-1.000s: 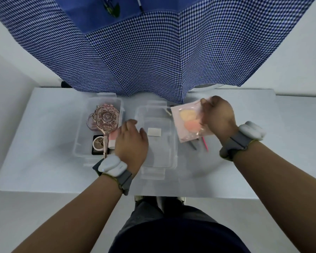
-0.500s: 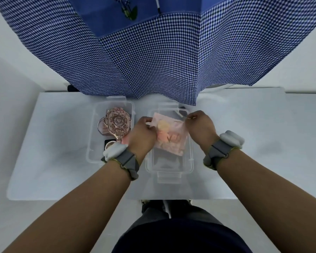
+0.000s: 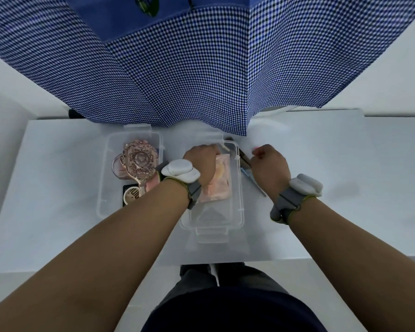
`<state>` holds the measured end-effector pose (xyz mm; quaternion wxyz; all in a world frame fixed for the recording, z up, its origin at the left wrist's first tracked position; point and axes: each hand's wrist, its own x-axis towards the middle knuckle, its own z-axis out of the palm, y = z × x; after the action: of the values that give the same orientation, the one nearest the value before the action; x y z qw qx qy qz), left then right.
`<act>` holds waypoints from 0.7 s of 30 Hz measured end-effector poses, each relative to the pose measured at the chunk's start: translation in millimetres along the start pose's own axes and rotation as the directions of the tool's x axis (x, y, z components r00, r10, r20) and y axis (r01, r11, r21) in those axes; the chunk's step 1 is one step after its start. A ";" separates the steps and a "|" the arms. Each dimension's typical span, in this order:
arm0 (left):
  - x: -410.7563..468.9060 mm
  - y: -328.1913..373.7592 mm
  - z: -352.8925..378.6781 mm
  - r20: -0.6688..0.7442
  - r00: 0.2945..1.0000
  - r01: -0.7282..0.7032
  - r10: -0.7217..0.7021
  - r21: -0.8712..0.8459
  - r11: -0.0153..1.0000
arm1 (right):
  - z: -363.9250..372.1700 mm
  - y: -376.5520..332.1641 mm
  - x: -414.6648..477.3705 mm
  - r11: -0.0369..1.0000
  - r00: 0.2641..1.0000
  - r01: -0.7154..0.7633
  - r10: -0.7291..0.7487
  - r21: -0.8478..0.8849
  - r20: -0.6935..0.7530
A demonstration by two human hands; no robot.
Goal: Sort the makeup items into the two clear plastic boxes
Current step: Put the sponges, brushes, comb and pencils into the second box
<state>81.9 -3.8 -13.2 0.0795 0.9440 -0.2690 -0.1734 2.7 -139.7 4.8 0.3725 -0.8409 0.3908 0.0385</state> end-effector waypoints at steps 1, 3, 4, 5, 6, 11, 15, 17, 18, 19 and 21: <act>2.4 0.7 4.1 0.006 1.000 0.010 -0.010 0.000 1.000 | -0.7 5.0 2.4 0.999 1.000 -0.023 0.023 -0.022 -0.002; 6.2 0.6 11.2 0.022 0.999 0.024 -0.024 0.017 1.000 | -1.3 15.7 8.5 0.994 0.998 -0.064 0.064 -0.084 -0.007; 7.4 -0.4 14.0 0.035 0.999 0.025 -0.026 0.031 0.999 | -1.4 21.0 11.5 0.990 0.997 -0.080 0.079 -0.116 -0.009; 7.1 -2.9 15.3 0.044 0.999 0.020 -0.022 0.040 0.999 | -1.5 25.1 12.8 0.985 0.996 -0.089 0.088 -0.145 -0.011; 7.5 -4.4 17.3 0.047 0.999 0.018 -0.020 0.050 0.999 | -1.7 30.0 15.4 0.980 0.995 -0.097 0.097 -0.172 -0.008; 3.1 -3.2 23.4 -0.051 0.996 0.074 -0.072 0.042 0.996 | 0.0 48.9 28.0 0.951 0.993 -0.083 0.103 -0.296 0.050; -12.0 1.6 23.4 -0.089 0.996 0.026 -0.023 0.038 0.999 | 3.5 59.5 40.9 0.912 0.995 -0.077 0.098 -0.402 0.032; -24.7 3.8 25.8 -0.067 0.994 -0.076 0.082 0.087 0.993 | 5.3 65.6 45.6 0.882 0.994 -0.077 0.101 -0.465 0.028; -31.5 5.0 28.5 -0.031 0.992 -0.118 0.122 0.115 0.986 | 6.2 68.6 47.4 0.871 0.995 -0.076 0.100 -0.485 0.025; -38.0 6.5 32.1 0.021 0.990 -0.141 0.140 0.133 0.981 | 7.0 71.3 49.2 0.868 0.995 -0.073 0.097 -0.491 0.023; -47.3 8.4 40.5 0.131 0.982 -0.153 0.134 0.145 0.978 | 8.4 74.6 52.7 0.869 0.996 -0.069 0.091 -0.491 0.021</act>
<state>25.3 12.2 -35.2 0.0021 0.9133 -0.3534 -0.2025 -10.0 -198.4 -64.5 0.1539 -0.8899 0.3945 0.1695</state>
